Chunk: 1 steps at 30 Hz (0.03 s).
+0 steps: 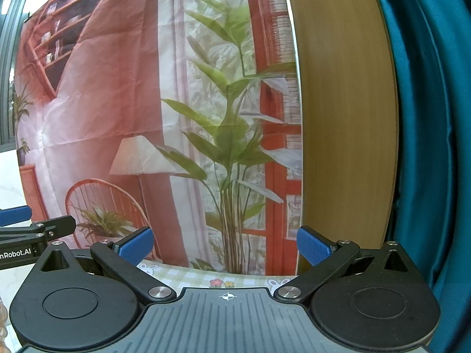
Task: Organize plates and bowls
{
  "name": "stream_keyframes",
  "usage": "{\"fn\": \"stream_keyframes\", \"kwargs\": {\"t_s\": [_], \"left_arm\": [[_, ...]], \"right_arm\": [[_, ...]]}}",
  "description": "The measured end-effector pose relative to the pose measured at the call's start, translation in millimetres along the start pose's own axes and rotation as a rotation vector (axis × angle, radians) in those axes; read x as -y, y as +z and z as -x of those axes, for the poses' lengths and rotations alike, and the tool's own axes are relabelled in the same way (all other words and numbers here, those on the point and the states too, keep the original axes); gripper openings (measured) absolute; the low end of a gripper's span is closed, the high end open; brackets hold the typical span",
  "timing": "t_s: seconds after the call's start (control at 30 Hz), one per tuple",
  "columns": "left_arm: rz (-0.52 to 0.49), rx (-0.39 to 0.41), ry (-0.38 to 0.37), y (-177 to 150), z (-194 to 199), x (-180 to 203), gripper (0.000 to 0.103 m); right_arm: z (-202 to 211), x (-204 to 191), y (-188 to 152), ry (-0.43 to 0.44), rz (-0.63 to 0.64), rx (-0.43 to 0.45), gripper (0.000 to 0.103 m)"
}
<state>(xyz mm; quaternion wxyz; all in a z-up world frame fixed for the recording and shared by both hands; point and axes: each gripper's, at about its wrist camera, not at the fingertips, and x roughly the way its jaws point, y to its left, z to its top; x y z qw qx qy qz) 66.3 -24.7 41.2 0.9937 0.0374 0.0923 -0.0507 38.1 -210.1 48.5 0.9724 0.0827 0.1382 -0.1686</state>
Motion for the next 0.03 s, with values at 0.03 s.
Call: {"fn": "stream_keyframes", "kwargs": {"t_s": [0.03], "left_arm": [[0.001,-0.001,-0.001,0.0,-0.3,-0.4,0.091]], "right_arm": [[0.0,0.0,0.0,0.0,0.0,0.0,0.103]]}}
